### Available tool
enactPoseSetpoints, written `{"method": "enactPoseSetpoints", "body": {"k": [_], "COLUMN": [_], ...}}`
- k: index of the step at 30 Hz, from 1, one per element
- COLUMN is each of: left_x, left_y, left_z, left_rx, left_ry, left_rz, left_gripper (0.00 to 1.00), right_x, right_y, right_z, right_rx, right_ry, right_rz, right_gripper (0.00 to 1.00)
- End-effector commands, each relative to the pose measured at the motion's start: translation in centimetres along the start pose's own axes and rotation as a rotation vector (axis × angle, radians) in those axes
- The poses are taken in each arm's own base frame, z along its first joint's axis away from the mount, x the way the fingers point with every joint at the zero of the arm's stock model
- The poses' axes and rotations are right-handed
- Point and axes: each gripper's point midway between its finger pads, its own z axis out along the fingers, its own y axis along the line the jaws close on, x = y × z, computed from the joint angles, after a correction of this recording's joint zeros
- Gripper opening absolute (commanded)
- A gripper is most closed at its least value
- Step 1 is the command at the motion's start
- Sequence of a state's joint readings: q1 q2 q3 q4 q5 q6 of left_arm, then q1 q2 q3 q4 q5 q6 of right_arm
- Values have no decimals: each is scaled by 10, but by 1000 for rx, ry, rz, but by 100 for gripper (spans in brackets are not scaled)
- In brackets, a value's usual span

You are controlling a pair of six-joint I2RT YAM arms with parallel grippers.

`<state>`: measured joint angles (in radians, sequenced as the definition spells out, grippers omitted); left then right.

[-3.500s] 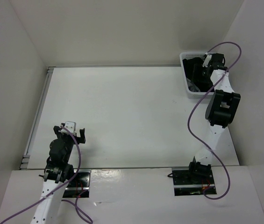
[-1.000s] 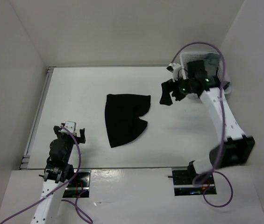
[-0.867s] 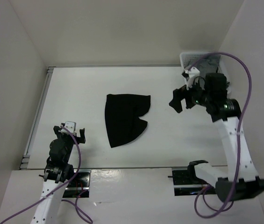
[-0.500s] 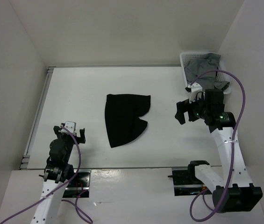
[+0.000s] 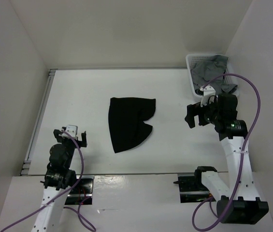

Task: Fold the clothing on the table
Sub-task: Move the skirt to the center of the board

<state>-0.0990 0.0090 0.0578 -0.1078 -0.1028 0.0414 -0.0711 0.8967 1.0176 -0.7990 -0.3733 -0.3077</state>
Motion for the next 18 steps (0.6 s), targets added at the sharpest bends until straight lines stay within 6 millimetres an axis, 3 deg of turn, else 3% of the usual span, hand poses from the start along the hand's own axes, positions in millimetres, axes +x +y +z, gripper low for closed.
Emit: {"method": "enactPoseSetpoints", "body": {"k": [1, 3, 4, 5, 6, 7, 8, 9, 10, 11, 12, 13, 14, 16, 17, 18], "left_x": [-150, -194, -204, -261, -262, -260, -278, -324, -315, -321, -309, -318, -312, -303, -275, -273], "left_y": [31, 34, 35, 44, 44, 43, 46, 50, 40, 26, 14, 1, -10, -4, 1, 0], "left_z": [-42, -52, -52, -56, -50, -12, -6, -30, 4, 6, 2, 11, 13, 10, 18, 23], "left_rx": [-109, -100, -90, -101, -83, -70, -72, -67, -24, 63, 148, 250, 337, 350, 325, 345], "left_ry": [-443, -477, -426, -416, -287, -115, -56, -34, 106, 150, 249, 259, 275, 253, 308, 278], "left_rz": [70, 125, 129, 110, 75, 62, 35, -34, -43, -60, -18, 31, 0, -27, -66, -54], "left_gripper": [100, 100, 100, 100, 100, 100, 100, 100, 100, 100, 100, 100, 100, 100, 100, 100], "right_x": [-20, -22, -20, -23, -26, -24, -28, -31, -32, -32, -32, -29, -29, -27, -26, -25], "right_y": [-3, 0, 1, 2, 5, 6, 8, 9, 12, 14, 14, 12, 12, 11, 10, 8], "right_z": [-8, -11, -12, -12, -17, -17, -20, -23, -24, -24, -24, -22, -22, -19, -16, -14], "right_rx": [24, 17, 18, 11, 5, 5, -1, -3, -10, -24, -24, -18, -18, -21, -24, -16], "right_ry": [-88, -102, -104, -116, -138, -138, -161, -189, -202, -205, -205, -197, -197, -185, -176, -165], "right_rz": [-28, -33, -34, -29, -38, -38, -36, -33, -38, -40, -40, -32, -31, -26, -21, -17], "right_gripper": [99, 99, 99, 99, 99, 99, 99, 99, 99, 99, 99, 99, 99, 99, 99, 99]}}
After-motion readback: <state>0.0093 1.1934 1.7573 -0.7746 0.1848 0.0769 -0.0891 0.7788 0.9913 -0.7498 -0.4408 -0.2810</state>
